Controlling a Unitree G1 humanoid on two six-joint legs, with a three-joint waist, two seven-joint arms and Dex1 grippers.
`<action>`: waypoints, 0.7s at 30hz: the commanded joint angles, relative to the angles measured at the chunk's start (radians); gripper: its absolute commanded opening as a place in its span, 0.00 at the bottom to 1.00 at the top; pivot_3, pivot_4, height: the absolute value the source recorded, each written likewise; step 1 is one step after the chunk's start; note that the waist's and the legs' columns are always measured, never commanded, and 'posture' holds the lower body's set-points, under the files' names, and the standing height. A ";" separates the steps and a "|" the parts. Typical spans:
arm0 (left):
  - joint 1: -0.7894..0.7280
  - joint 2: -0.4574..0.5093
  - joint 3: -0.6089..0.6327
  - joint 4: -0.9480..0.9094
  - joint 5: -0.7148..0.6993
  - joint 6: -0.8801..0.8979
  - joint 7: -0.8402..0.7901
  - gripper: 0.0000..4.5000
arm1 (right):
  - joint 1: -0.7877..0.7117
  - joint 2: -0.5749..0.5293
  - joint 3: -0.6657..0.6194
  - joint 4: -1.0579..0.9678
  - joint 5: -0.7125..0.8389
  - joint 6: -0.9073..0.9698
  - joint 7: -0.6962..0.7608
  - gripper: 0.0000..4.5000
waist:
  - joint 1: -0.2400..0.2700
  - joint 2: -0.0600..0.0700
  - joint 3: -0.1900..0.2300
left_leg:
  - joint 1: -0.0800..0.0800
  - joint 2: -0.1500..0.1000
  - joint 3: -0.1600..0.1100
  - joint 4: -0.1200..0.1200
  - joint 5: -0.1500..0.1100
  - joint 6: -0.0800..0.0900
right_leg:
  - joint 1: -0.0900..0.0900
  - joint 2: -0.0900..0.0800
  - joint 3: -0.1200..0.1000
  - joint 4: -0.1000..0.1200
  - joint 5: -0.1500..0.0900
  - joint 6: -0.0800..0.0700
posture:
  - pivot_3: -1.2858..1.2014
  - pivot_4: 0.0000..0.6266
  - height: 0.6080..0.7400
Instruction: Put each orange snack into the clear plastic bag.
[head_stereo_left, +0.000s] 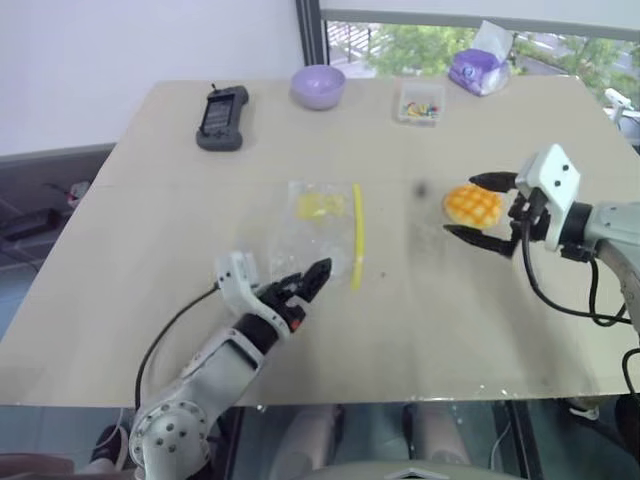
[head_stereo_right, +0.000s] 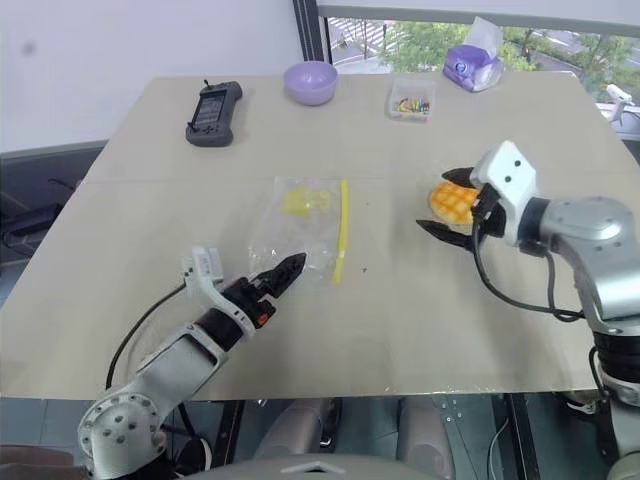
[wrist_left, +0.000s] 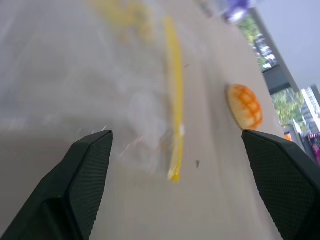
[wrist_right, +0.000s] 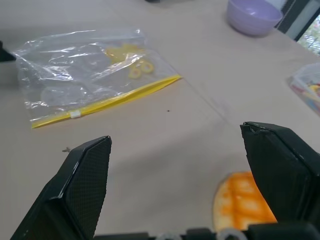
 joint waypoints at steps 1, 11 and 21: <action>-0.004 0.022 -0.008 0.037 -0.207 -0.081 0.162 1.00 | -0.038 -0.035 -0.055 -0.013 0.011 -0.010 -0.008 1.00 | 0.002 0.000 0.000 | 0.000 0.000 0.000 0.000 0.000 0.000 | 0.000 0.000 0.000 0.000 0.000 0.000 | 0.52 0.24 1.00; -0.205 0.091 -0.105 0.374 -0.094 -0.119 0.138 0.94 | -0.076 -0.018 -0.026 -0.013 0.019 -0.008 -0.029 1.00 | 0.023 0.001 -0.003 | 0.002 -0.002 0.000 0.000 0.000 0.000 | 0.003 0.000 -0.001 0.000 0.000 0.000 | 0.52 0.24 1.00; -0.327 0.084 -0.111 0.618 0.060 -0.104 -0.044 0.08 | -0.065 -0.018 -0.037 -0.039 0.018 0.004 -0.060 1.00 | 0.023 0.003 -0.012 | 0.003 -0.002 0.000 0.000 0.000 0.000 | 0.004 0.000 -0.001 0.000 0.000 0.000 | 0.52 0.24 1.00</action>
